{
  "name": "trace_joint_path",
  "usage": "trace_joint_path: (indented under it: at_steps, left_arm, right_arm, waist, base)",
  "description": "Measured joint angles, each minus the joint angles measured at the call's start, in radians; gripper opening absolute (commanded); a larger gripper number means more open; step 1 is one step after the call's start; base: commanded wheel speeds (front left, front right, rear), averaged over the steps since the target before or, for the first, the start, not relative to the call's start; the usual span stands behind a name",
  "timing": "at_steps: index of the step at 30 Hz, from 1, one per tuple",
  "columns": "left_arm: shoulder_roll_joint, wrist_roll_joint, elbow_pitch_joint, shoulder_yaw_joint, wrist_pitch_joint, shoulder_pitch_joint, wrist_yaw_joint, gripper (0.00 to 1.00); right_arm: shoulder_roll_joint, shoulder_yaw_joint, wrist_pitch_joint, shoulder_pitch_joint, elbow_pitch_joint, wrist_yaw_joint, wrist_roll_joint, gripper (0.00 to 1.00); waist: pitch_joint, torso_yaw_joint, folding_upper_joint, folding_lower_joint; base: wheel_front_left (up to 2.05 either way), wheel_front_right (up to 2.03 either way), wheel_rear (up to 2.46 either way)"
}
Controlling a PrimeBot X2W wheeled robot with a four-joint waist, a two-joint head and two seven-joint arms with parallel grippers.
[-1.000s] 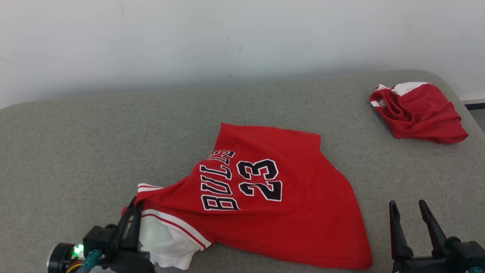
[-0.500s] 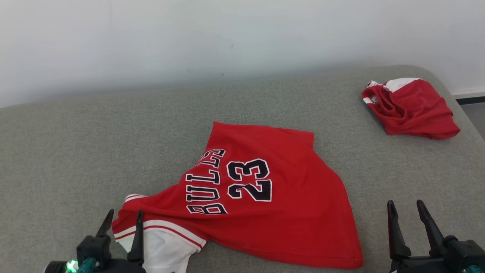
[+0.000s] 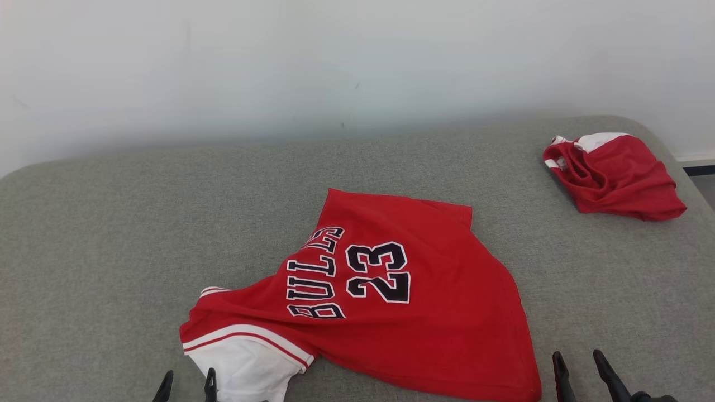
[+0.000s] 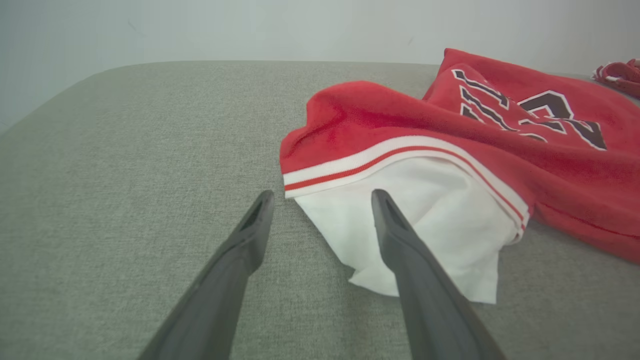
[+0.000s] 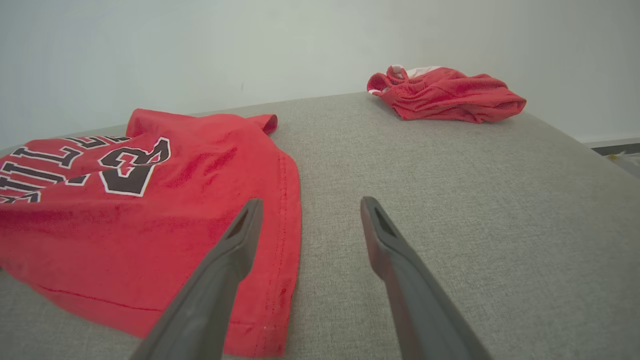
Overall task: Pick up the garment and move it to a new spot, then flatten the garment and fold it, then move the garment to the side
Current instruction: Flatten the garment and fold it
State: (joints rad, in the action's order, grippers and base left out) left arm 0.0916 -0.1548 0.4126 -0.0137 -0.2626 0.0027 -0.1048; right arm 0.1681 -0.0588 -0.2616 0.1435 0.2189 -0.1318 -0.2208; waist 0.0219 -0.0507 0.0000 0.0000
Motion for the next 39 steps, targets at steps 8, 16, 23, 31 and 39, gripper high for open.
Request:
trace_joint_path:
  at_steps: [8,16,23,31,39]
  left_arm:
    - [-0.005,-0.022,0.047,0.033,0.0,0.009,-0.009,1.0]
    - [0.011,-0.03,0.134,0.027,0.0,-0.053,-0.019,1.0]
    - [0.017,-0.077,0.286,-0.047,0.0,-0.147,-0.025,1.0]
    - [0.002,-0.206,0.35,-0.113,-0.001,-0.163,-0.025,1.0]
    - [-0.009,-0.322,0.364,-0.185,-0.001,-0.167,-0.025,0.0]
  right_arm:
    - [0.008,0.049,0.0,0.026,0.097,0.0,-0.018,1.0]
    - [0.018,0.108,0.0,-0.002,0.209,0.0,-0.044,1.0]
    - [0.021,0.141,0.0,-0.043,0.241,0.0,-0.049,1.0]
    - [0.018,0.174,0.0,-0.068,0.278,0.0,-0.052,1.0]
    - [0.007,0.199,0.0,-0.119,0.351,0.0,-0.064,0.0]
  waist:
    - [0.012,0.005,0.0,0.0]
    - [0.009,0.009,0.0,0.0]
    - [0.013,-0.007,0.0,0.0001]
    - [0.015,-0.015,0.0,0.0]
    - [-0.002,-0.011,0.0,0.0]
  base:
    - [0.0,0.0,0.0]
    - [0.0,0.0,0.0]
    - [0.0,0.0,0.0]
    - [0.0,0.0,0.0]
    - [0.0,0.0,0.0]
